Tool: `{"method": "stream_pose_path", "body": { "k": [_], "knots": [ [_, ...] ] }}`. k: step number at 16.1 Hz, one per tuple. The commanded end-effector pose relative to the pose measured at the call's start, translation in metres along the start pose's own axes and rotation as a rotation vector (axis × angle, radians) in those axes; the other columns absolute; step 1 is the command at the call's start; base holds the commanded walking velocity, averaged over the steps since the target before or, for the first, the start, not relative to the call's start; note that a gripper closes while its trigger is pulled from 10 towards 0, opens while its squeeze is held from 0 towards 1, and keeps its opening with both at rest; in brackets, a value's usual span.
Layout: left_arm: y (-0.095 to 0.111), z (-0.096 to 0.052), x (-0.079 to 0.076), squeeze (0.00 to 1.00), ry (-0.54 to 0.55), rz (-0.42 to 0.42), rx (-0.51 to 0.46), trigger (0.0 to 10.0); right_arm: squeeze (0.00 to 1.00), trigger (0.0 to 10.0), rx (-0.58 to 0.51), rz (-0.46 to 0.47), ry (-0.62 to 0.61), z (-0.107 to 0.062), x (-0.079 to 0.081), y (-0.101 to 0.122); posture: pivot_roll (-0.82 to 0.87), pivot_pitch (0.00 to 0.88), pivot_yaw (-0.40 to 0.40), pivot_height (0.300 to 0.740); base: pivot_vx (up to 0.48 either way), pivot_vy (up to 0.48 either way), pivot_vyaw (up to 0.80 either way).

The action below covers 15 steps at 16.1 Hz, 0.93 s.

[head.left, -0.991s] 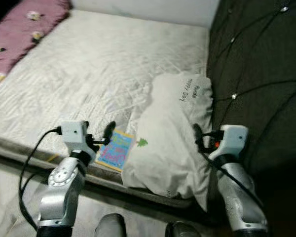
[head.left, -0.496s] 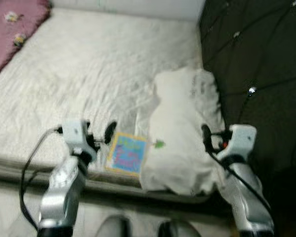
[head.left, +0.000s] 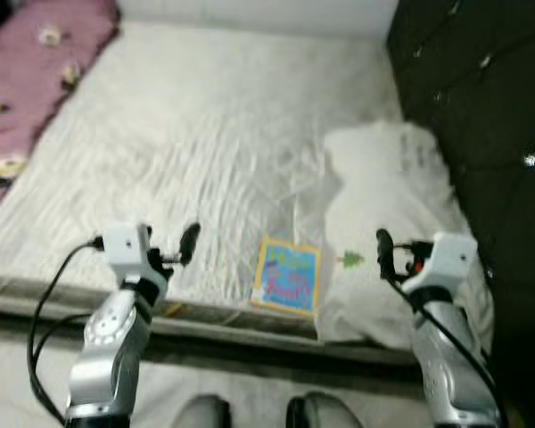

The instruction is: Clean up the room

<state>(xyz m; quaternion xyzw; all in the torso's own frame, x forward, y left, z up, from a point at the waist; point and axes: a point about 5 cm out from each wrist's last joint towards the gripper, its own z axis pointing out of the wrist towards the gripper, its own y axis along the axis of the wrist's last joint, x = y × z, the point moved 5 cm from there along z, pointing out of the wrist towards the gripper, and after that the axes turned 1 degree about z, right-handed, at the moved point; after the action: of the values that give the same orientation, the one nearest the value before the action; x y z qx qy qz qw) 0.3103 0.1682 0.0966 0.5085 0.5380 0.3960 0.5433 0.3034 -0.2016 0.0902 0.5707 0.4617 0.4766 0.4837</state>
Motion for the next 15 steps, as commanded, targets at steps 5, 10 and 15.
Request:
{"method": "stream_pose_path", "body": {
  "k": [5, 10, 15],
  "knots": [
    [0.0050, -0.0008, 0.0066, 0.00, 0.016, 0.018, -0.012, 10.0, 0.00, 10.0, -0.001, 0.006, 0.013, 0.0014, 0.0049, 0.0008, -0.02, 0.113, -0.016, 0.740, 0.000, 0.480, -0.61],
    [0.0069, 0.0014, 0.0077, 0.00, 0.020, 0.025, -0.018, 10.0, 0.00, 10.0, -0.002, 0.005, 0.021, 0.0023, 0.0062, 0.0006, -0.02, 0.114, -0.013, 0.740, 0.000, 0.480, 0.00],
    [0.0094, 0.0040, 0.0086, 0.00, 0.025, 0.026, -0.025, 10.0, 0.00, 10.0, -0.004, 0.006, 0.027, 0.0040, 0.0067, 0.0015, -0.02, 0.123, -0.015, 0.740, 0.000, 0.480, 0.00]
  ]
}}
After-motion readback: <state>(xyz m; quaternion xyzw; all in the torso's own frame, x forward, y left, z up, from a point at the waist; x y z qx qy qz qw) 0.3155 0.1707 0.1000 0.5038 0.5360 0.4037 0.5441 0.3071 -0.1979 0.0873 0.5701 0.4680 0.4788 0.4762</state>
